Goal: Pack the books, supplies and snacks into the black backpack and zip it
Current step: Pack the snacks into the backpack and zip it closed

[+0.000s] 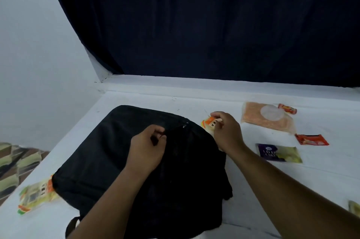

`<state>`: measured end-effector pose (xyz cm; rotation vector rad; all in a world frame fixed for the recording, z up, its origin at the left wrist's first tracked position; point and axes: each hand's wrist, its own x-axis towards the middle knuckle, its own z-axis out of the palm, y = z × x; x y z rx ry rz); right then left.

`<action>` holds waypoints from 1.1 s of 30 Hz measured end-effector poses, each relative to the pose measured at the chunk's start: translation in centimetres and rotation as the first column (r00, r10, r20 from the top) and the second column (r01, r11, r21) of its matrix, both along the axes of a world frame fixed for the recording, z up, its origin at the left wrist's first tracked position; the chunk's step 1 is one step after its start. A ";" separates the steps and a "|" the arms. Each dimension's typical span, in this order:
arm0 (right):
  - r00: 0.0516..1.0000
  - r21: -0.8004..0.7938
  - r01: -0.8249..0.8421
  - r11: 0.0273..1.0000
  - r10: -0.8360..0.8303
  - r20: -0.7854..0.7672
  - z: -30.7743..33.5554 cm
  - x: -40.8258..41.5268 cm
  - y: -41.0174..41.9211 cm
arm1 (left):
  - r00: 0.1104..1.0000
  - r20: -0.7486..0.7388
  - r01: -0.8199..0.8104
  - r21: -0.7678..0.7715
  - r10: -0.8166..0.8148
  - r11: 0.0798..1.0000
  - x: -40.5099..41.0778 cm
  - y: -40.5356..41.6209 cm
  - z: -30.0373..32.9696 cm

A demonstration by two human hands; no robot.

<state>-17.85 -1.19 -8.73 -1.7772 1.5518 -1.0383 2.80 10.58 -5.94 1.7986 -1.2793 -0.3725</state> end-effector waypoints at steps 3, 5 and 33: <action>0.972 0.200 -0.080 0.977 0.121 -0.203 -3.8 -2.0 -3.2 | 0.995 0.092 -0.045 0.107 0.035 0.993 -0.5 0.3 -0.7; 0.900 0.283 -0.107 0.953 0.213 -0.379 -5.4 -2.6 -3.7 | 0.989 0.147 -0.040 0.145 0.018 0.989 -0.7 0.5 -1.1; 0.976 0.199 0.024 0.980 -0.066 0.207 2.3 1.4 7.7 | 0.994 -0.013 0.108 0.037 -0.107 0.993 0.4 -0.2 0.7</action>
